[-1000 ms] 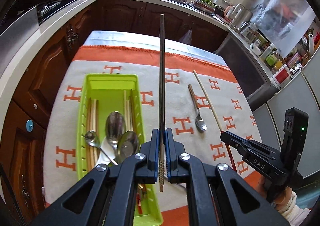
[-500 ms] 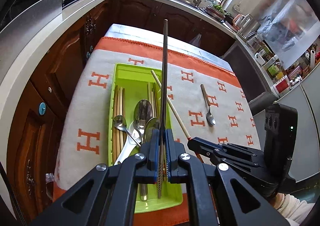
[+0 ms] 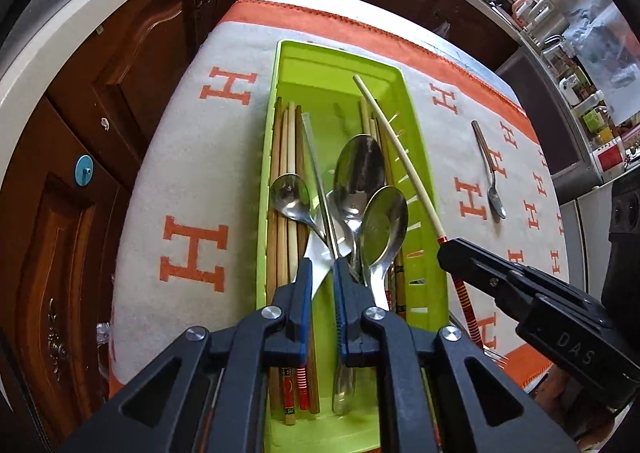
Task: Organize utensils
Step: 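Carry the chopstick and fork into the green tray and open both grippers, then grasp a steel fork with the right gripper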
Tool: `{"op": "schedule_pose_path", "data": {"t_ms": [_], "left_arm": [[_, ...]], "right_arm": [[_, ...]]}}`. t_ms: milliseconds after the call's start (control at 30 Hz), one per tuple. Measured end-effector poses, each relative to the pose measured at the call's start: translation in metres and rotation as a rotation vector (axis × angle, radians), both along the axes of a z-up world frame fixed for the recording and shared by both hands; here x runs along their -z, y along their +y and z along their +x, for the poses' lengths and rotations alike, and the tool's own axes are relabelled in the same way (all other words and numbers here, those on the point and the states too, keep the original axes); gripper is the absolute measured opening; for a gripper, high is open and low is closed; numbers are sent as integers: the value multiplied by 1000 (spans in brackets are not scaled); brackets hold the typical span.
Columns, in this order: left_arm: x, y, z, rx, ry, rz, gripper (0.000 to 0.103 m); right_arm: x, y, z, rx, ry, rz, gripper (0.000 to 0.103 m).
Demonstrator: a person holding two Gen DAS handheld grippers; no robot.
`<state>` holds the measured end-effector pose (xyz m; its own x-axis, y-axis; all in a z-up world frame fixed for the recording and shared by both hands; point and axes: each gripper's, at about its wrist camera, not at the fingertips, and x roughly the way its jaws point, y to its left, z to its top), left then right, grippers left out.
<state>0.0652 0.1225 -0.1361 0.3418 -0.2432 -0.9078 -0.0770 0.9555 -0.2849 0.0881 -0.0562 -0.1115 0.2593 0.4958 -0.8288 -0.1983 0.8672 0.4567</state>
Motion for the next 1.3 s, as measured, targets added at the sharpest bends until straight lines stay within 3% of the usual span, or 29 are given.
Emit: {"op": "schedule_pose_path", "data": {"t_ms": [67,133,267,400,733,1300], "left_arm": [[0,3,-3,-10,-14,-17,25],[-5,4,-6,-18,-40,-17,42],[-15,6,-11,-19,-74,-24,46],[-30,7,-18,-42,-131,27,64],[-40,10,-28,-44,-163,83,74],[-37,20,-35,-66,-167,80,74]], "right_arm": [[-1,3,-1,-8,-2,-9,7],[-2,6,-2,-13,-5,-19,8],[-1,13,-5,-42,2,-26,10],[0,16,-8,-57,12,-31,10],[-7,16,-15,-71,3,-32,11],[-21,6,-21,-68,-50,-31,11]]}}
